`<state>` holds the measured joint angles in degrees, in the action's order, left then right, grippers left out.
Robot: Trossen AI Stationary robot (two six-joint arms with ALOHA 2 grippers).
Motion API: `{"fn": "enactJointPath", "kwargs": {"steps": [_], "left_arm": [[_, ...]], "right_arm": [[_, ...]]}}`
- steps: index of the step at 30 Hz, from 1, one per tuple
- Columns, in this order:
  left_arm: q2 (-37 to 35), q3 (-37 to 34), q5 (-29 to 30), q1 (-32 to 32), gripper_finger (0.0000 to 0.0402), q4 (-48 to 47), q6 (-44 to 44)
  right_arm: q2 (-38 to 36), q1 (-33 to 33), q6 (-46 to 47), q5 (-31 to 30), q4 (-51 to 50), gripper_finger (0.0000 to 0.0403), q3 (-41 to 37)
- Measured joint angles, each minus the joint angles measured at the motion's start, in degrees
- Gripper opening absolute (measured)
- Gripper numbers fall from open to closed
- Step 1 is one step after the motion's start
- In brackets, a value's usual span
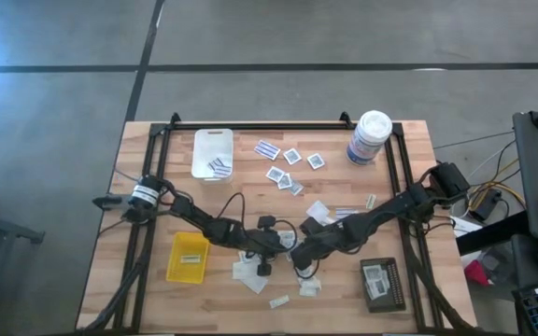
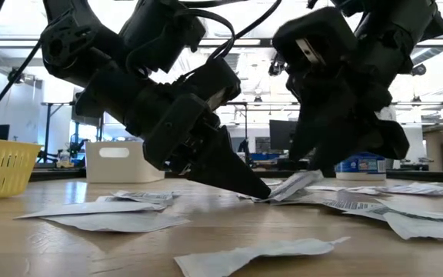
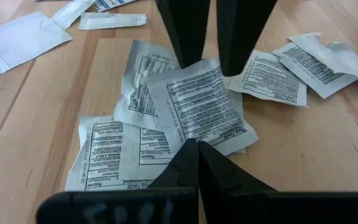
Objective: Pick & Place First Aid Supplies
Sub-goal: Put the towelette pack into the black bin
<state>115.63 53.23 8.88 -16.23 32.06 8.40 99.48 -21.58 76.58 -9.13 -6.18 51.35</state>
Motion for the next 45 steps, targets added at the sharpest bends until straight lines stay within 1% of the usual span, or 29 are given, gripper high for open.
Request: {"fn": "enactJointPath", "kwargs": {"steps": [9,21,29,41,45], "left_arm": [[0.0,0.0,0.4,0.1,0.0002,2.02,-1.09],[0.0,0.0,0.45,0.9,0.0001,1.95,-1.07],[0.0,0.0,-0.81,0.68,0.0002,1.74,0.57],[-0.04,0.0,-0.68,0.66,0.0001,-0.01,10.19],[-0.04,0.0,0.02,0.66,0.0001,0.06,10.75]], "right_arm": [[0.02,0.0,1.79,0.16,-0.49,0.0132,-1.12],[0.04,0.0,3.3,0.66,-0.13,0.0127,-2.43],[0.04,0.0,3.77,0.68,1.1,0.0127,-2.43],[0.04,0.0,6.09,1.69,1.7,0.0124,-3.07],[0.04,0.0,7.09,0.69,2.87,0.0115,-3.77]]}}
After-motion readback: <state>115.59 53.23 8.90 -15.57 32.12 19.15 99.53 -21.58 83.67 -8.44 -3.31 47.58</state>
